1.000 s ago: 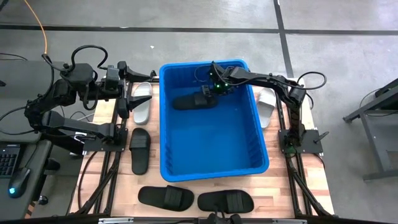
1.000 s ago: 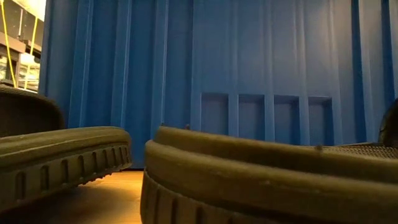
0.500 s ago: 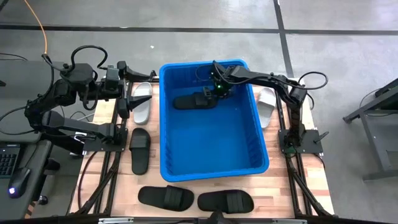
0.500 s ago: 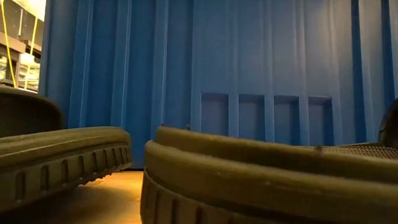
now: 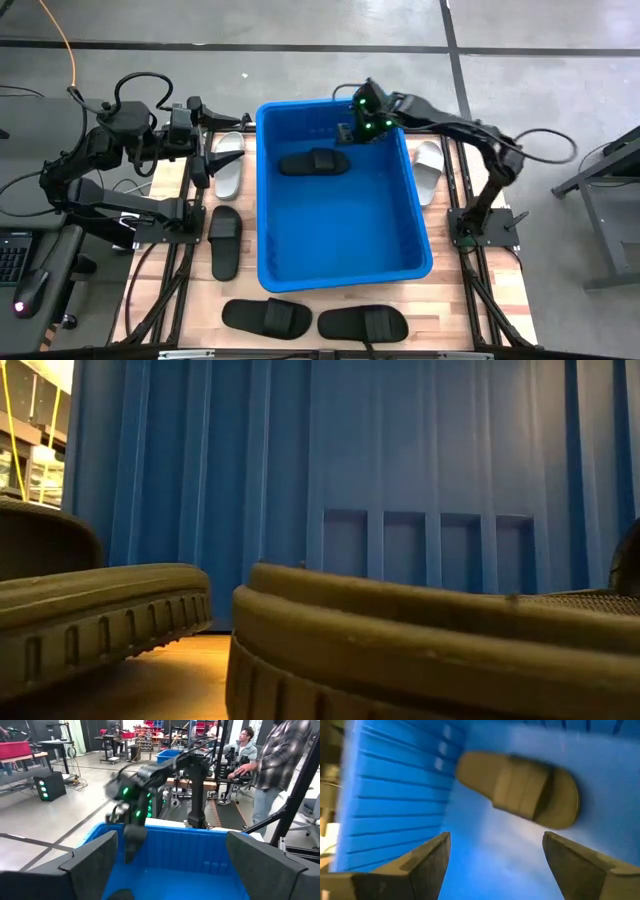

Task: Pick and place slides into bin
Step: Put the black slipper into the bin

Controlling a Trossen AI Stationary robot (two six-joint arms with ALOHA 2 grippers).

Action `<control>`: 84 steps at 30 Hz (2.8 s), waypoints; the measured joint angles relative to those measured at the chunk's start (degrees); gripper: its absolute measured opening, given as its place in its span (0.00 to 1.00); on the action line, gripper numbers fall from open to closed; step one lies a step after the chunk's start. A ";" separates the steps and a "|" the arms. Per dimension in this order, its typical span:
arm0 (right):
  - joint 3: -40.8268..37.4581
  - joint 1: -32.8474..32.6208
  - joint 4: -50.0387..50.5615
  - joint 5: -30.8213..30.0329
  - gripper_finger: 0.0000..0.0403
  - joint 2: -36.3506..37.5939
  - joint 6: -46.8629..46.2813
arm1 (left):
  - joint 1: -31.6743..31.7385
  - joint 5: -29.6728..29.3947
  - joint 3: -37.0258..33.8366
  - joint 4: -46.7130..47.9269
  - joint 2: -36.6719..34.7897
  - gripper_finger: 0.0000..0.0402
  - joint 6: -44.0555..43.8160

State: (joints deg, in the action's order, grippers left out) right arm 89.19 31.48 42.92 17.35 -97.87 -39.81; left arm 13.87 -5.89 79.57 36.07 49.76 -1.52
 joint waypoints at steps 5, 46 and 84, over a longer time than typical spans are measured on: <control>0.00 -1.13 -2.79 -0.92 0.75 7.50 2.35 | 0.00 -2.61 0.00 0.58 0.00 0.89 1.31; 0.04 -35.16 11.79 -6.55 0.75 29.05 6.96 | -0.03 22.34 0.00 6.36 5.59 0.89 -9.14; -0.02 -39.41 18.11 -19.09 0.75 30.06 8.89 | -40.18 -0.61 -7.25 53.91 26.16 0.89 -23.23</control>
State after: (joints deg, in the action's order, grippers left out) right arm 89.17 -7.92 61.04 -1.74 -67.81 -30.91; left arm -26.31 -6.50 72.32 89.98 75.92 -24.75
